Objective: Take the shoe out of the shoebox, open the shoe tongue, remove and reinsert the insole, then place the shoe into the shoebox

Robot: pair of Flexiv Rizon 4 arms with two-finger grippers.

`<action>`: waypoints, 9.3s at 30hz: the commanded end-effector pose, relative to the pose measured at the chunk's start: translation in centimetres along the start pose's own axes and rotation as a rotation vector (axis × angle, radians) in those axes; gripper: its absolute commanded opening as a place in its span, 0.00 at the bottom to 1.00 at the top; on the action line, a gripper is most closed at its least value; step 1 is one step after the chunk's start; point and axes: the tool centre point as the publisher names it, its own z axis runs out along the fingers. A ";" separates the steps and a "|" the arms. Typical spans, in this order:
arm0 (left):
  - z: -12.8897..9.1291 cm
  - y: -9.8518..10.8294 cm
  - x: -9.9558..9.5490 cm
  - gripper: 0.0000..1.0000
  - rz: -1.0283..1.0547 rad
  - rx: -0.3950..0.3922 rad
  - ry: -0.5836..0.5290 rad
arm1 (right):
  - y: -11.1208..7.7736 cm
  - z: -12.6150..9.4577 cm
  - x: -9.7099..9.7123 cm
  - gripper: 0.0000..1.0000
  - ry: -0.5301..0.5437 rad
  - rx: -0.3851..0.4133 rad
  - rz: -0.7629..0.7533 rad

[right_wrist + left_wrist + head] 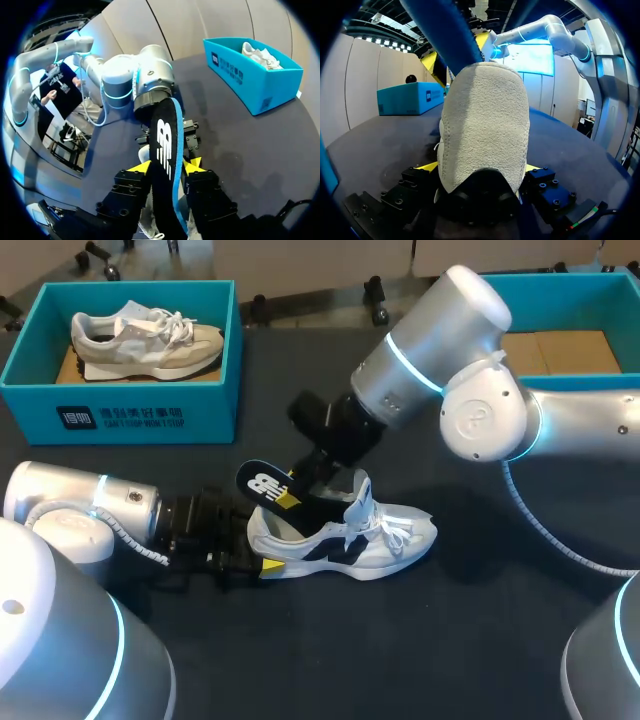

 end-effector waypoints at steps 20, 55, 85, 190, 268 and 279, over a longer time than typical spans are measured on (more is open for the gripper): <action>0.1 0.1 -0.1 0.00 0.000 0.000 0.002 | 4.3 -5.5 -1.2 0.00 -0.146 -0.041 -0.111; 0.1 0.1 -0.1 0.00 0.000 0.000 0.002 | 11.2 -17.1 -4.5 0.00 -0.697 -0.186 -0.169; 0.1 0.1 -0.1 0.00 0.000 0.000 0.002 | 14.7 -21.9 -0.7 0.00 -0.467 -0.303 -0.170; 0.1 0.1 -0.1 0.00 0.000 0.000 0.002 | 10.9 -34.1 21.4 0.00 0.083 -0.777 0.390; -3.5 -2.2 -0.6 1.00 0.128 -0.434 -0.053 | 11.1 -31.7 24.3 0.00 0.156 -0.709 0.479; -4.2 -3.8 -0.4 1.00 0.186 -0.640 -0.022 | 11.1 -31.7 24.3 0.00 0.156 -0.709 0.479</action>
